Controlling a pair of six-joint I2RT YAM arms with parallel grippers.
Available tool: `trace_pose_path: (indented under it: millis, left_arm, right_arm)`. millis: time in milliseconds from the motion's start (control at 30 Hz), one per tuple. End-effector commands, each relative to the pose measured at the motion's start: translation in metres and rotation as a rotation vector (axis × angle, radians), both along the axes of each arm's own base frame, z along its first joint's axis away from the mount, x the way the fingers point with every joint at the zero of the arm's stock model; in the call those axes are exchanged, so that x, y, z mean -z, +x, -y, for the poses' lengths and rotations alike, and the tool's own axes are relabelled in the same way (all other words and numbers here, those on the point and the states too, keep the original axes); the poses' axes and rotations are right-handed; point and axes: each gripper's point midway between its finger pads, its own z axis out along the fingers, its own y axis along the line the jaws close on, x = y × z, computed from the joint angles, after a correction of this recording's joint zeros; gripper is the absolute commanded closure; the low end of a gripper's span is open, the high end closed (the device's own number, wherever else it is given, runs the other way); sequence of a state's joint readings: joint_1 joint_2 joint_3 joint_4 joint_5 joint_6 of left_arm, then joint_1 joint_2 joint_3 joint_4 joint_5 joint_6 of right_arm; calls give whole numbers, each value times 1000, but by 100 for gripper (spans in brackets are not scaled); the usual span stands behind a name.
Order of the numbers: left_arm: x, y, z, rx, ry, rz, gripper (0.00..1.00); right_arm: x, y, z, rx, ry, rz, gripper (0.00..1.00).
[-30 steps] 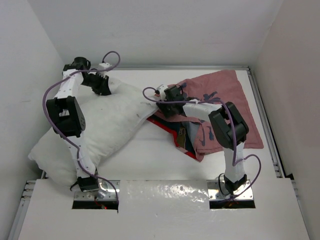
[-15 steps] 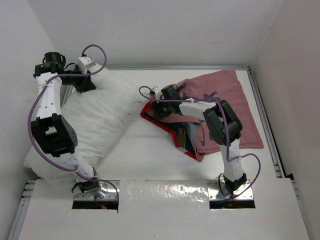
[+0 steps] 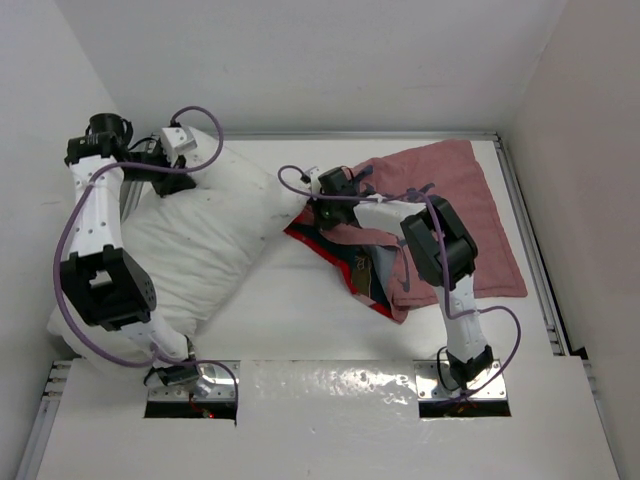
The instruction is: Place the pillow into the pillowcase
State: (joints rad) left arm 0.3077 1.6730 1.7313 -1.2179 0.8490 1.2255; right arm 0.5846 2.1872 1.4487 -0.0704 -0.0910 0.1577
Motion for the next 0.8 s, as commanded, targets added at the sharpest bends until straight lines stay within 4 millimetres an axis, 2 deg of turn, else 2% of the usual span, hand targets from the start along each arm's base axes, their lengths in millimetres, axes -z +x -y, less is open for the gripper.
trace_pose_path:
  millis: [0, 33, 67, 100, 133, 167, 200, 233, 267, 300, 400, 533, 567, 600, 633, 700, 767]
  left_arm:
    - [-40, -39, 34, 123, -63, 112, 100]
    - [-42, -42, 40, 129, -79, 106, 100]
    - [-45, -44, 46, 140, -84, 104, 100]
    - [-44, -47, 54, 157, -89, 97, 100]
    - [-38, -53, 74, 210, -96, 70, 100]
    - [-34, -58, 86, 244, -95, 55, 100]
    - [-30, -69, 108, 315, -91, 40, 100]
    - [-19, -77, 119, 345, -99, 0, 100]
    - [-13, -80, 125, 364, -105, -25, 100]
    - [-3, -90, 140, 412, -111, -62, 100]
    - [16, -95, 156, 445, -105, -125, 100]
    - [24, -72, 173, 407, -128, -124, 100]
    - [30, -68, 176, 412, -125, -146, 100]
    - [25, -70, 180, 437, -112, -151, 100]
    - [24, -71, 180, 458, -109, -156, 100]
    - [22, -75, 177, 511, -84, -158, 100]
    - [25, -81, 170, 503, -38, -158, 100]
  right_arm:
    - [-86, 54, -2, 137, 95, 167, 100]
    - [-100, 63, 1, 170, 94, 182, 100]
    - [-137, 84, -2, 209, 142, 243, 100]
    - [-152, 96, 5, 241, 149, 264, 100]
    - [-151, 104, 12, 273, 125, 256, 100]
    - [-161, 112, 13, 287, 126, 270, 100]
    - [-189, 126, 13, 303, 151, 317, 100]
    - [-181, 130, 16, 315, 126, 302, 100]
    - [-194, 134, 15, 309, 128, 331, 100]
    - [-192, 135, 16, 307, 121, 331, 100]
    - [-195, 129, 14, 282, 134, 323, 100]
    - [-200, 111, 4, 209, 193, 307, 100]
    - [-198, 106, 5, 202, 189, 301, 100]
    - [-196, 100, -2, 169, 201, 282, 98]
    - [-192, 97, -4, 152, 188, 275, 90]
    - [-182, 94, -6, 141, 158, 255, 58]
    - [-171, 91, 2, 163, 120, 217, 57]
